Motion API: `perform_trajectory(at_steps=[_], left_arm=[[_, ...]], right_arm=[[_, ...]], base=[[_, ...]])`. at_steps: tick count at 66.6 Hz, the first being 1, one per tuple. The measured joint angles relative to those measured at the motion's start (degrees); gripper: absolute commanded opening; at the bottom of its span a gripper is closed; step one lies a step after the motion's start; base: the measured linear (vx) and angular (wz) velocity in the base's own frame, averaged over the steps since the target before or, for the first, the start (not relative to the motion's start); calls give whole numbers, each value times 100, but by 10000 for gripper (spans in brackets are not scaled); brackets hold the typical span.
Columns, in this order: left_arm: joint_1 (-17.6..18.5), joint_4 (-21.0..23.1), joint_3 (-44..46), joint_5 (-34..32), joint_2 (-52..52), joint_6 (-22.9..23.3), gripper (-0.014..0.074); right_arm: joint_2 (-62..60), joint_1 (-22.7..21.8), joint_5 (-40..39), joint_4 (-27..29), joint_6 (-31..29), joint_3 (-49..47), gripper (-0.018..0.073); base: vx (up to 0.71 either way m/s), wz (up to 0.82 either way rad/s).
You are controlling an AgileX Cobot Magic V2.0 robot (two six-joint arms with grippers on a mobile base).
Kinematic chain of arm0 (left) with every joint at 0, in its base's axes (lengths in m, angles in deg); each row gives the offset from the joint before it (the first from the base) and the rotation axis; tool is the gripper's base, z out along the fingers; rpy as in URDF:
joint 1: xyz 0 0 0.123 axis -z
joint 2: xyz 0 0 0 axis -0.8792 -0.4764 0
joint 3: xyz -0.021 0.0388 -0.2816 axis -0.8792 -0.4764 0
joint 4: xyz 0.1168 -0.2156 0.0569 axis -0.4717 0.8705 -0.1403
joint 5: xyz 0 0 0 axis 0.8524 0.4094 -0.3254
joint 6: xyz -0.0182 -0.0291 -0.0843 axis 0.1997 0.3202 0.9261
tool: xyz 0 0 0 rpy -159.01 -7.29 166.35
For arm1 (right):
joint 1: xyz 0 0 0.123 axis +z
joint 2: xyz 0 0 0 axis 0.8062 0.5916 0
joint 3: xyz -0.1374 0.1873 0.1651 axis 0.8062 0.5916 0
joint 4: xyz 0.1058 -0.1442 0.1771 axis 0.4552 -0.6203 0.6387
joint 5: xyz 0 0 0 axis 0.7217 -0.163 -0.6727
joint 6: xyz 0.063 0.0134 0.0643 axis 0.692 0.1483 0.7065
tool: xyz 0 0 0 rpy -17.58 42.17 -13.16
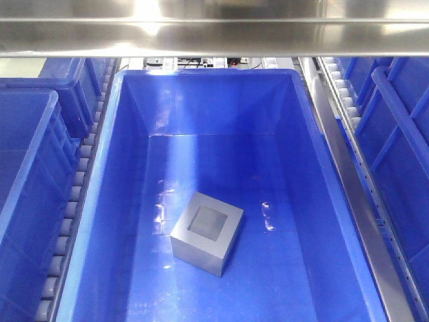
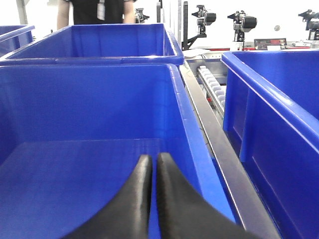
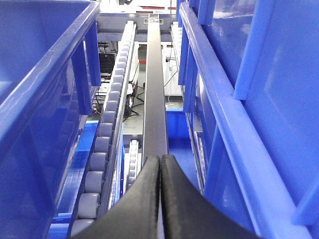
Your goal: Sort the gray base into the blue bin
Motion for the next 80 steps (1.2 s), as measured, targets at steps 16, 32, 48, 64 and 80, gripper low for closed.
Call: perform_trajectory(at_steps=[16,32,48,64,80], left_arm=[[0,0,0,0,0,-4,-8],[0,0,0,1,0,-4,-8],[0,0,0,1,0,-4,-8],[0,0,0,1,0,-4,-8],[0,0,0,1,0,-4,-8]], right_arm=[[0,0,0,0,0,0,-5],[0,0,0,0,0,0,-5],[0,0,0,0,0,0,-5],[0,0,0,0,0,0,-5],[0,0,0,0,0,0,-5]], base=[[0,0],[0,0],[0,0],[0,0],[0,0]])
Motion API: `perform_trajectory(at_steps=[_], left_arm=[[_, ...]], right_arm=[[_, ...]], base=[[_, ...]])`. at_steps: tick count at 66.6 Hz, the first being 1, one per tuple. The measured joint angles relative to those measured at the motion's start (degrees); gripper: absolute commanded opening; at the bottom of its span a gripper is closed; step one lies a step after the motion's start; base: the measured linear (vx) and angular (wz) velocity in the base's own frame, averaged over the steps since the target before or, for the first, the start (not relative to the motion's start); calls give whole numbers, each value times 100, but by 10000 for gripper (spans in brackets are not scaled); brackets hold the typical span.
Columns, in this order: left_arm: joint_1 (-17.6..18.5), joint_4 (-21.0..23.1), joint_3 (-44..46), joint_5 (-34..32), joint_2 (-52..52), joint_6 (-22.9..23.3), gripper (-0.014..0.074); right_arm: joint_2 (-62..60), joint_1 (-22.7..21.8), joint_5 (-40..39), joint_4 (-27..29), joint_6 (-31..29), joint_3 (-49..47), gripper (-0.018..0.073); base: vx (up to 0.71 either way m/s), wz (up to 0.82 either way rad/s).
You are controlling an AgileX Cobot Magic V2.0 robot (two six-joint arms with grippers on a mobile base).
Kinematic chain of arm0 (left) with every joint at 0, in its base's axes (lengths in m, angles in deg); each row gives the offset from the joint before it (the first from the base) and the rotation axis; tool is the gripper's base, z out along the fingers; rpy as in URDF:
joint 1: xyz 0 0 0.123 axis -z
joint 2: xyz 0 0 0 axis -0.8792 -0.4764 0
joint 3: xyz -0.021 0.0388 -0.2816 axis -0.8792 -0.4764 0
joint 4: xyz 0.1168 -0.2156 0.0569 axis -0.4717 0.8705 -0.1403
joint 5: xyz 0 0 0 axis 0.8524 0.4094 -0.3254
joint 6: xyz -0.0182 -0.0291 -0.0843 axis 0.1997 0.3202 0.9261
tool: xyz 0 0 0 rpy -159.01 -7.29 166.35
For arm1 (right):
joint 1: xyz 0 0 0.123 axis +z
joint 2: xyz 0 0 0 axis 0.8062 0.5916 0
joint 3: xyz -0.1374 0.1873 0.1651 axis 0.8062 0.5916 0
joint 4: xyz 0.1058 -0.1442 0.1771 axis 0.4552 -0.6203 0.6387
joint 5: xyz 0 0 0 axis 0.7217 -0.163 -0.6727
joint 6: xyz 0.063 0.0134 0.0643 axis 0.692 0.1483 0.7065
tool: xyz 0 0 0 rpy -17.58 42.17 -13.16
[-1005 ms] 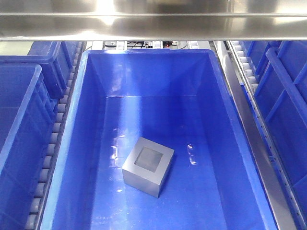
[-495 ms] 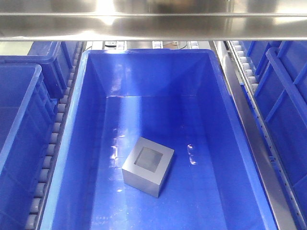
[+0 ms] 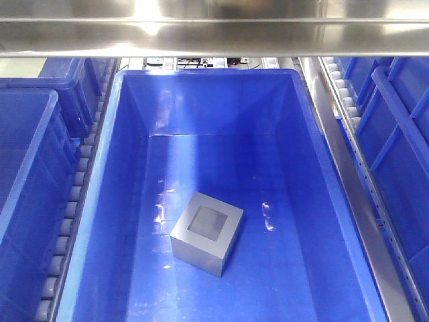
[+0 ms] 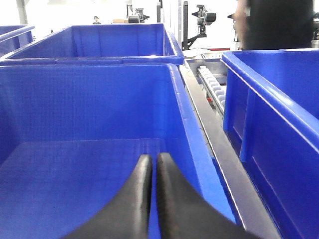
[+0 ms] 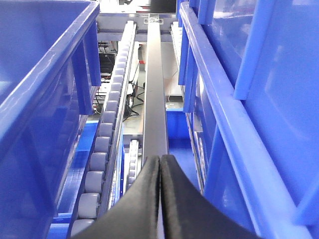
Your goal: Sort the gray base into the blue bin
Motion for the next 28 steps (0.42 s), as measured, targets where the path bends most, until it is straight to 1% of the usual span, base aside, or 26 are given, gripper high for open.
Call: perform_trajectory(at_steps=[28], left_arm=[[0,0,0,0,0,0,-7]], right_arm=[[0,0,0,0,0,0,-5]], base=[[0,0]])
